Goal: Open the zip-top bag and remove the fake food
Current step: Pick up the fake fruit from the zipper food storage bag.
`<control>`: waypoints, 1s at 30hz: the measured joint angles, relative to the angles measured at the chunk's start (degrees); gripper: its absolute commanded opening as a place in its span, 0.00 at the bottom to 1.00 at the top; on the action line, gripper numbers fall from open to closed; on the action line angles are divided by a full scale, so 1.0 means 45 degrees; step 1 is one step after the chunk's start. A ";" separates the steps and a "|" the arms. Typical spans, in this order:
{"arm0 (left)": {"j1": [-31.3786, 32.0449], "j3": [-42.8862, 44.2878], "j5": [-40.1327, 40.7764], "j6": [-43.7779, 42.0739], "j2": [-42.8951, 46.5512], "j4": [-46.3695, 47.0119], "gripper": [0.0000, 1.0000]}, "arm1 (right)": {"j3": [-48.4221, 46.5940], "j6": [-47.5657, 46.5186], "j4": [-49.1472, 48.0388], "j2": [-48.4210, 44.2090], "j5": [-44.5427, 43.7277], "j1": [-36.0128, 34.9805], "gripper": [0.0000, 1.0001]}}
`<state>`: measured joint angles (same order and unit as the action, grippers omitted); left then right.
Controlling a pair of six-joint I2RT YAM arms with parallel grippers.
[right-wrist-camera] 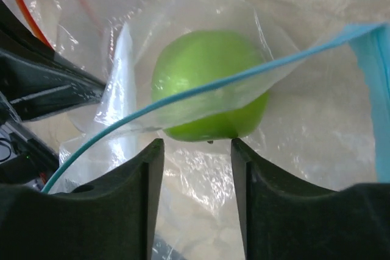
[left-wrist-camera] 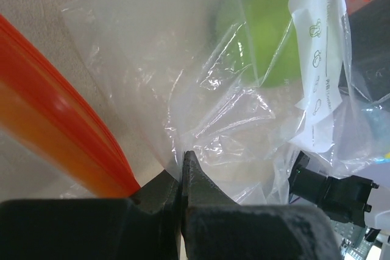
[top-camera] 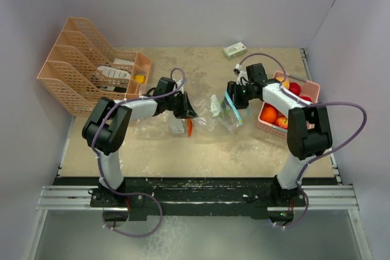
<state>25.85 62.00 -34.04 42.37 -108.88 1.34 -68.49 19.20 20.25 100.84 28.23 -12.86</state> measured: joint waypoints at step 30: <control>0.0000 0.0000 0.0325 -0.0029 0.0102 -0.0622 0.00 | -0.1559 -0.0738 -0.0384 0.2579 -0.0408 -0.2166 0.71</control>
<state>25.85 62.00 -32.58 42.24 -108.42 -1.45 -75.50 15.88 18.52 112.44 26.39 -22.61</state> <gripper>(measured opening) 0.004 0.807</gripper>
